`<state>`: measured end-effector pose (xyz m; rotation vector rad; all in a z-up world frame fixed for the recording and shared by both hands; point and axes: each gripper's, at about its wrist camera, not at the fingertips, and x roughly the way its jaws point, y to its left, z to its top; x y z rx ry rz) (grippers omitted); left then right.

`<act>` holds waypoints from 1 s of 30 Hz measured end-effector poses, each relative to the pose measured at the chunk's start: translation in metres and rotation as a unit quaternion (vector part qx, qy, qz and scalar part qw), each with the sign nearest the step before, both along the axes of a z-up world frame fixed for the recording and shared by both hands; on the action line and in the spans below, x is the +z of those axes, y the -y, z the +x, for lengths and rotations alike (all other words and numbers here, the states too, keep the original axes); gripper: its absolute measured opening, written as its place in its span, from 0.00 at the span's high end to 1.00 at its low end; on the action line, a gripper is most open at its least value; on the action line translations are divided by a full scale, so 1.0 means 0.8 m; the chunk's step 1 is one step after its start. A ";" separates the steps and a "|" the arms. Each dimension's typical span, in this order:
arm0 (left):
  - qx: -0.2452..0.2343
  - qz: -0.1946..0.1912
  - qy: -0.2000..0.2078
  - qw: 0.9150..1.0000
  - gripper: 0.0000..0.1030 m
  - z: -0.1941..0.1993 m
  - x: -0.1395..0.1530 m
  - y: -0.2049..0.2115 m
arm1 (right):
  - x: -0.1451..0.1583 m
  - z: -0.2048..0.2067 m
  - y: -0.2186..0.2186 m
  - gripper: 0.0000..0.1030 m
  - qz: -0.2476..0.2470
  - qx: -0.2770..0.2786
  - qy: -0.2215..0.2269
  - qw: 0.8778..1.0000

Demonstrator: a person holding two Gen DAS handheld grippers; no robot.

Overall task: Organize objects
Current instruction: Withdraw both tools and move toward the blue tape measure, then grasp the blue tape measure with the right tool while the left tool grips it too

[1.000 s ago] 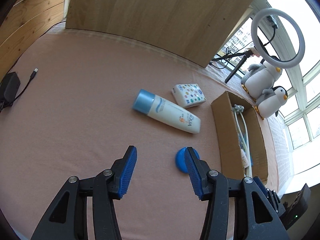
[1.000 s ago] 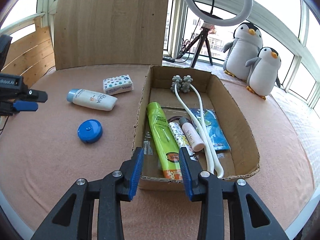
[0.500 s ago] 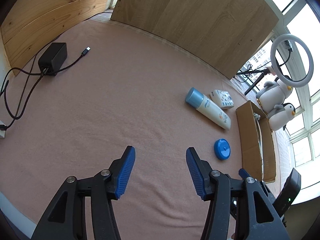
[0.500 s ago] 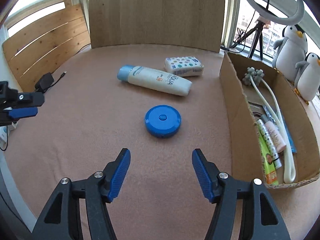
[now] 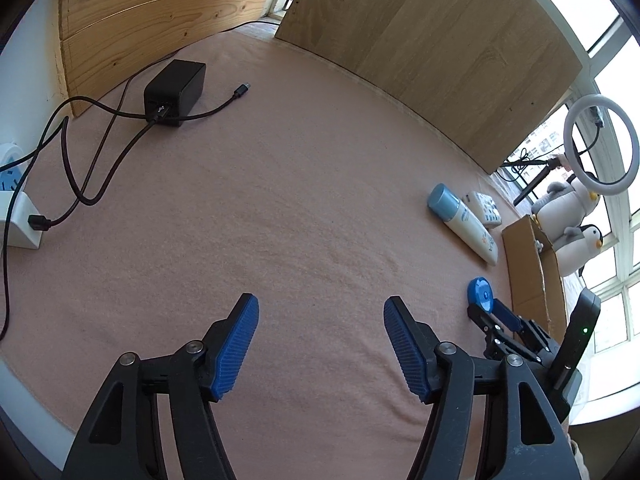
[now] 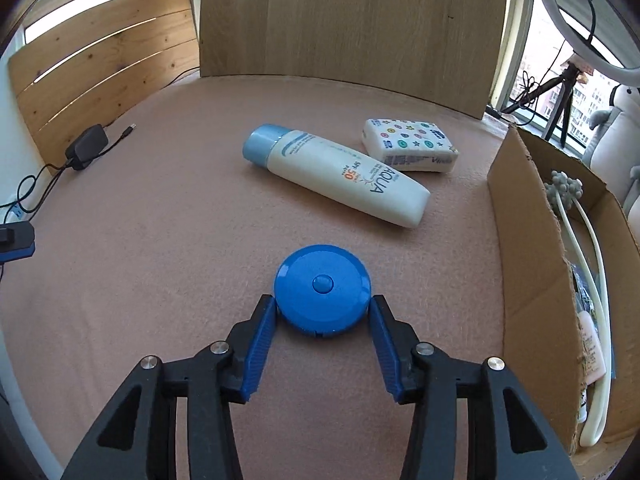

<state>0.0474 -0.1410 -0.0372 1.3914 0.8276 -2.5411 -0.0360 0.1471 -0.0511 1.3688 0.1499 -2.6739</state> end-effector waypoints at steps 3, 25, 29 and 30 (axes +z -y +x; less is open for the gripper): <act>-0.004 -0.012 -0.011 1.000 0.28 0.005 -0.004 0.008 | 0.001 0.003 0.020 0.58 -0.014 0.045 0.005 0.999; -0.193 -0.111 -0.084 0.971 0.00 0.012 -0.031 0.023 | -0.003 0.028 0.216 0.58 0.043 0.451 0.086 0.887; -0.255 -0.133 -0.097 0.953 0.00 0.018 -0.035 0.012 | -0.004 0.026 0.217 0.58 0.049 0.481 0.084 0.871; -0.265 -0.134 -0.102 0.949 0.00 0.019 -0.035 0.011 | -0.004 0.026 0.219 0.58 0.051 0.485 0.085 0.869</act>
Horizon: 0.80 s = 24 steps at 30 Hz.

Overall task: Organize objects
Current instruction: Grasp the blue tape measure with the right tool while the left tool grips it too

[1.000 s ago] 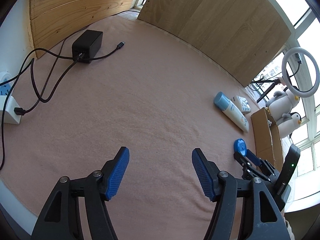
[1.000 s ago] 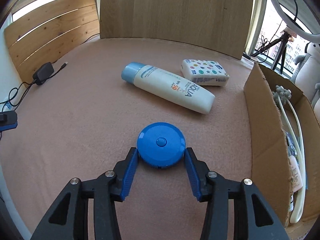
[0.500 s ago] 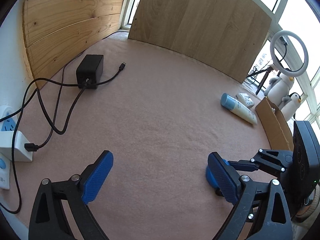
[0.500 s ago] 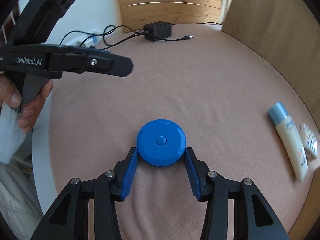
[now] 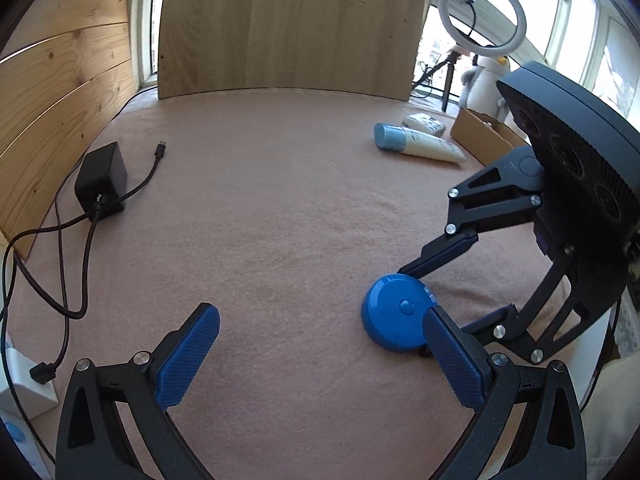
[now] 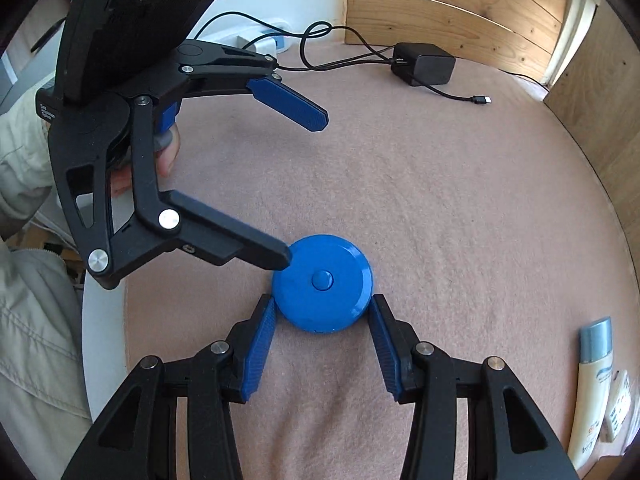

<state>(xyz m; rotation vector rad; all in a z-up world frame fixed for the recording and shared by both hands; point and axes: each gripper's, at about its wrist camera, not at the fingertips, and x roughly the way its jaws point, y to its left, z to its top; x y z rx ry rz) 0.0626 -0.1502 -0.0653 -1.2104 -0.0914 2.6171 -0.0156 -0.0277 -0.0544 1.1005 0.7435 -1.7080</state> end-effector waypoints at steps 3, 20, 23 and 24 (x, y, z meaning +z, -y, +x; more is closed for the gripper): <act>-0.030 -0.001 -0.011 0.999 0.00 0.006 0.002 0.000 | 0.000 0.000 0.002 0.58 0.006 0.010 -0.001 1.000; -0.147 -0.058 -0.015 0.987 0.06 0.022 -0.007 -0.047 | -0.001 0.040 -0.028 0.58 -0.016 -0.027 -0.019 0.999; -0.160 -0.067 -0.006 0.985 0.09 0.024 -0.013 -0.056 | -0.002 0.049 -0.040 0.58 -0.026 -0.044 -0.028 0.998; -0.165 -0.073 -0.002 0.984 0.10 0.025 -0.016 -0.060 | -0.002 0.052 -0.044 0.58 -0.030 -0.051 -0.030 0.998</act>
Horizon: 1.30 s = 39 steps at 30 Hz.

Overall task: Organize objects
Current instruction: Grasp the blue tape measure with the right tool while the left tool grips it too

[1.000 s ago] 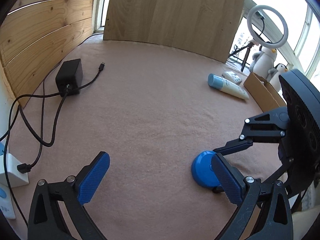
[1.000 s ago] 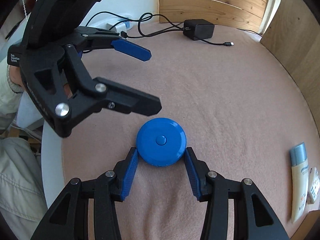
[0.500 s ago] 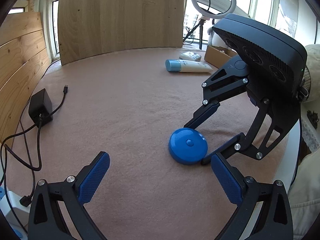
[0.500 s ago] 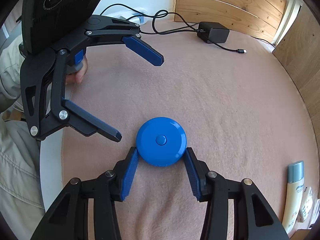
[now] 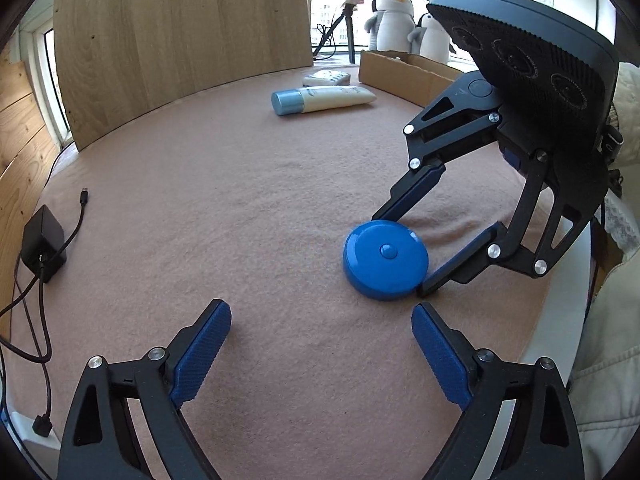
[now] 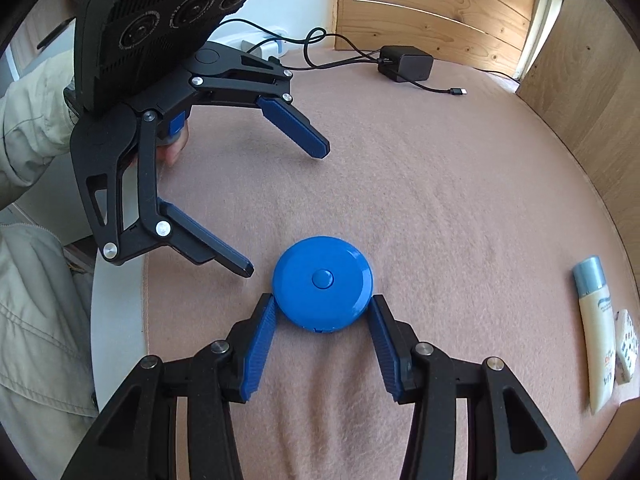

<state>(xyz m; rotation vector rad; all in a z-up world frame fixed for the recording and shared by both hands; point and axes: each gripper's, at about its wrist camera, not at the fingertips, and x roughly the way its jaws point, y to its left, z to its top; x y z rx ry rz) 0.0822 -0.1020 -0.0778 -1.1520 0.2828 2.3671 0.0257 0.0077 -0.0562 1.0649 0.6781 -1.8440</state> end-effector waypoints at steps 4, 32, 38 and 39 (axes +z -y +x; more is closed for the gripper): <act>-0.033 -0.015 0.004 0.999 0.12 0.005 -0.003 -0.021 | -0.001 0.013 -0.014 0.58 -0.017 -0.016 -0.009 1.000; -0.226 -0.009 0.005 0.974 0.57 0.030 0.005 -0.113 | 0.002 0.063 -0.059 0.59 -0.005 0.107 0.028 0.994; -0.236 -0.013 -0.001 0.972 0.58 0.041 0.018 -0.122 | 0.014 0.077 -0.067 0.59 -0.001 0.111 0.020 0.994; -0.237 -0.015 -0.003 0.971 0.58 0.041 0.023 -0.124 | 0.018 0.079 -0.069 0.59 -0.001 0.109 0.017 0.994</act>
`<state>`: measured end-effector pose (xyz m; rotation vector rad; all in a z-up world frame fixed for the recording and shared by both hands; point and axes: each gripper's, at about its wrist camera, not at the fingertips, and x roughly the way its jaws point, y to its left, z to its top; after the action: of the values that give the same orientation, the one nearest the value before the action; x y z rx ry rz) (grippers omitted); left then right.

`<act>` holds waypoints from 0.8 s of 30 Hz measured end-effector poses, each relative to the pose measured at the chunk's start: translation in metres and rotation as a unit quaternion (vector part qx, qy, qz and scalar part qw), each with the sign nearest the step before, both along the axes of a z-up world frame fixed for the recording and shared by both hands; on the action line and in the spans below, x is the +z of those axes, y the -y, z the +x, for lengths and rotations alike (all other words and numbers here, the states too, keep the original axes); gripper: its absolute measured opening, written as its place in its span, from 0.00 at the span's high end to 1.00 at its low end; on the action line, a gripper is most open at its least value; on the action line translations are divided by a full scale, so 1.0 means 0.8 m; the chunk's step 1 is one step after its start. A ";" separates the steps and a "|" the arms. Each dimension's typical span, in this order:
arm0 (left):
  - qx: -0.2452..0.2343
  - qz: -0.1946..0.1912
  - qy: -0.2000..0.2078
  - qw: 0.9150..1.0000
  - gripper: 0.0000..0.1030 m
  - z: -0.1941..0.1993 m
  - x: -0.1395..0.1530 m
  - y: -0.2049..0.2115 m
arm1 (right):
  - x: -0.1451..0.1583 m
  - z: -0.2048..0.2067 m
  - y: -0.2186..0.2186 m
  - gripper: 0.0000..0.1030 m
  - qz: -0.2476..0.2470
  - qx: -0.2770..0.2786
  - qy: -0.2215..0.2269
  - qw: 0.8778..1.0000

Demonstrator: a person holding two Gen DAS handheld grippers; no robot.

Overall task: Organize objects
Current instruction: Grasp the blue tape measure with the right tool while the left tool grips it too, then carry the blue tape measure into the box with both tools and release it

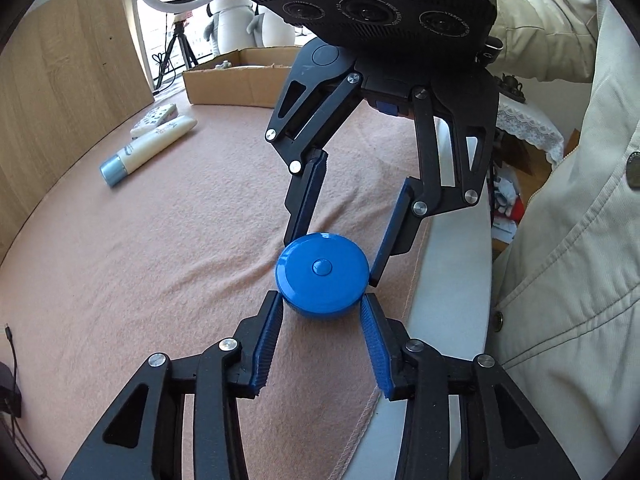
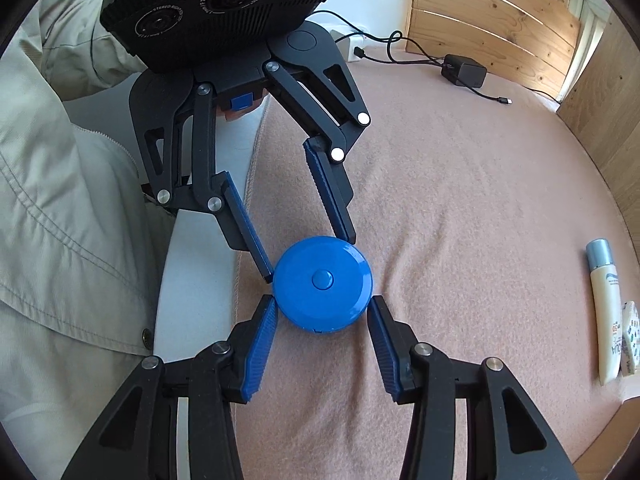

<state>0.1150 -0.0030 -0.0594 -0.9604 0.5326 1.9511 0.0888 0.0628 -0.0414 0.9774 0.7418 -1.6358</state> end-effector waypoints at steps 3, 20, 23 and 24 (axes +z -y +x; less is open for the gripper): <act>-0.006 -0.004 -0.011 1.000 0.57 -0.003 0.018 -0.007 | 0.017 0.003 -0.007 0.59 0.000 -0.003 -0.017 1.000; -0.062 -0.022 -0.043 0.997 0.57 -0.070 0.074 -0.081 | 0.065 -0.015 -0.089 0.59 0.001 -0.064 -0.082 0.995; -0.077 -0.028 -0.045 0.996 0.57 -0.088 0.077 -0.105 | 0.066 -0.021 -0.110 0.59 0.004 -0.082 -0.087 0.993; -0.083 -0.030 -0.047 0.995 0.57 -0.095 0.078 -0.115 | 0.068 -0.021 -0.120 0.59 0.004 -0.089 -0.090 0.992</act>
<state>0.0387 0.0886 0.0029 -0.8359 0.7062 1.8461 0.0720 0.1584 0.0132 0.9324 0.8007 -1.8965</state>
